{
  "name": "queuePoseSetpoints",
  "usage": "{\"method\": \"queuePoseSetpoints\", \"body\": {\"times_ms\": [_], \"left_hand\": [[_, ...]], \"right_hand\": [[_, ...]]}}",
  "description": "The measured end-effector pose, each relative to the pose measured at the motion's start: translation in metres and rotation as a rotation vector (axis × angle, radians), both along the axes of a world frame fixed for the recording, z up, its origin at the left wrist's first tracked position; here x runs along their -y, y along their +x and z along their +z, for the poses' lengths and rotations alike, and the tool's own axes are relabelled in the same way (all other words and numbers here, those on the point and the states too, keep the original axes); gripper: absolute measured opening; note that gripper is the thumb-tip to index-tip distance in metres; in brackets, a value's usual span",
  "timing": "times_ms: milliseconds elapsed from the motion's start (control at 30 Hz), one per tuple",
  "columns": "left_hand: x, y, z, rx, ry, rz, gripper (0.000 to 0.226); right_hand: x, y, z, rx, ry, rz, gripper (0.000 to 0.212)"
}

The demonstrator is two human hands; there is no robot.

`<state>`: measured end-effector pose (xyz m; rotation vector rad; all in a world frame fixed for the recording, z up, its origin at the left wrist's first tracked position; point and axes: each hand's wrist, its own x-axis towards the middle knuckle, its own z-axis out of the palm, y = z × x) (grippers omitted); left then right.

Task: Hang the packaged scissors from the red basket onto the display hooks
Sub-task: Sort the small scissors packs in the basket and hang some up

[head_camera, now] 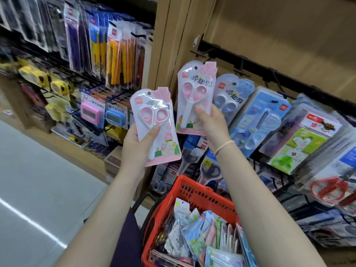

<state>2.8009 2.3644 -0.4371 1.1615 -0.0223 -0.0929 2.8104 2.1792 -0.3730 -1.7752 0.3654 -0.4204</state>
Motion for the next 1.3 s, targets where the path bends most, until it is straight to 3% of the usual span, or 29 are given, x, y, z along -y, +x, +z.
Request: {"method": "queuePoseSetpoints", "body": {"times_ms": [133,433,567,667,767,867,1033,1300], "left_hand": [[0.002,0.006,-0.003,-0.057,-0.012,-0.016,0.014],[0.006,0.008,-0.008,-0.076,-0.037,-0.065,0.012],[0.013,0.007,-0.006,-0.044,-0.030,-0.104,0.010],[0.020,0.010,0.001,0.005,-0.013,-0.168,0.016],[0.026,0.014,0.012,0.070,0.005,-0.210,0.013],[0.030,0.019,0.024,0.143,0.064,-0.214,0.016],[0.032,0.024,0.029,0.201,0.150,-0.169,0.045],[0.040,0.035,0.025,0.170,0.151,-0.126,0.043]], "right_hand": [[-0.003,0.007,-0.001,-0.005,0.040,0.010,0.004],[0.003,-0.017,-0.026,-0.167,0.087,-0.031,0.031],[0.002,-0.047,-0.036,-0.271,0.113,-0.012,0.032],[-0.006,-0.059,-0.033,-0.234,0.097,0.164,0.037],[-0.014,-0.061,-0.023,-0.102,0.034,0.266,0.022],[-0.013,-0.055,-0.016,0.036,0.011,0.170,0.019],[-0.012,-0.043,-0.002,0.091,0.036,0.085,0.008],[-0.009,-0.030,0.002,0.073,0.015,0.065,0.009]]}}
